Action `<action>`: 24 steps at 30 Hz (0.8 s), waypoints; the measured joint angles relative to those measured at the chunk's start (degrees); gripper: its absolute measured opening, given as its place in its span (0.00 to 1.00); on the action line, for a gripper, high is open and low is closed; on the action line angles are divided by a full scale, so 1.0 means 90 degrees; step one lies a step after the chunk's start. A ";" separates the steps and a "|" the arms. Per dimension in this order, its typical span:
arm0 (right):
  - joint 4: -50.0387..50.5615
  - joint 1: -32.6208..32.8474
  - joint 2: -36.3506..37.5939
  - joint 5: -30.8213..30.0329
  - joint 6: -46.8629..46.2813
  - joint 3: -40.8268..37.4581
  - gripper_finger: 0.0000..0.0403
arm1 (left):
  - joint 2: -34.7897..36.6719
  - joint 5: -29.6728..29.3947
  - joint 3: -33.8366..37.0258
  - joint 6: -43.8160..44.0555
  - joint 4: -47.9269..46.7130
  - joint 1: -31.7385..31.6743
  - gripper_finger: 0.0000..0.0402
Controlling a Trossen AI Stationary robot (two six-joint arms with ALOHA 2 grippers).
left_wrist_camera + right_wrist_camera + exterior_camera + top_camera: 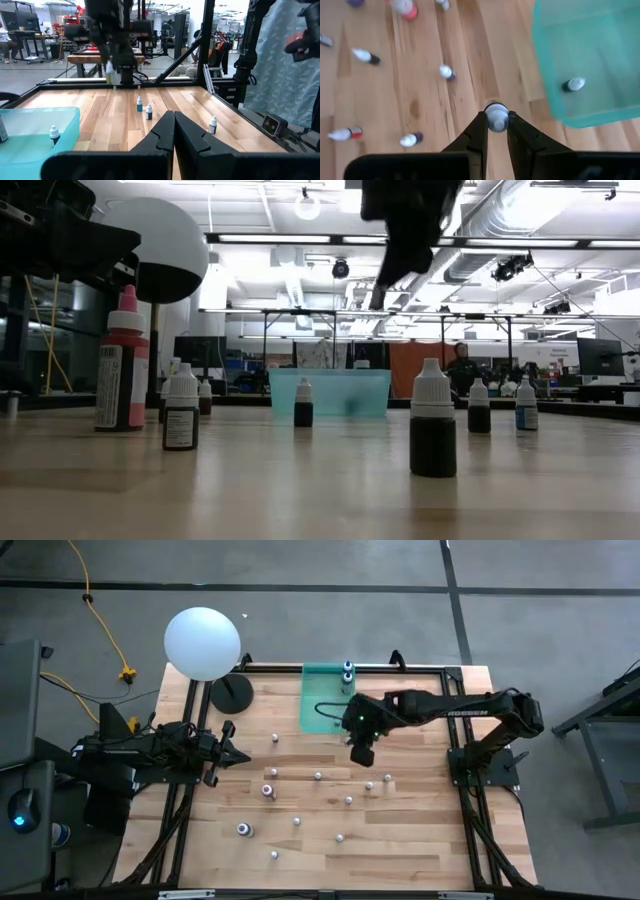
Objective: Pick & Place food coloring
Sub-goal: Put the green food coloring bottle into the light blue bin
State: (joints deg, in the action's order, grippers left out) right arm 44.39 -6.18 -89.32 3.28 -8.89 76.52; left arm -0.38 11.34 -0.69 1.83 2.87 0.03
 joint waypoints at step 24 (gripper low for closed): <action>0.0450 -0.1016 -0.2495 -0.0750 -0.1619 0.2420 0.11 | 0.0000 0.0001 0.0000 0.0000 0.0000 -0.0001 0.00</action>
State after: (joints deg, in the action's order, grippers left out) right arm 48.45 -15.32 -111.77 -3.47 -23.46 98.30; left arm -0.38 11.35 -0.69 1.83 2.87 0.02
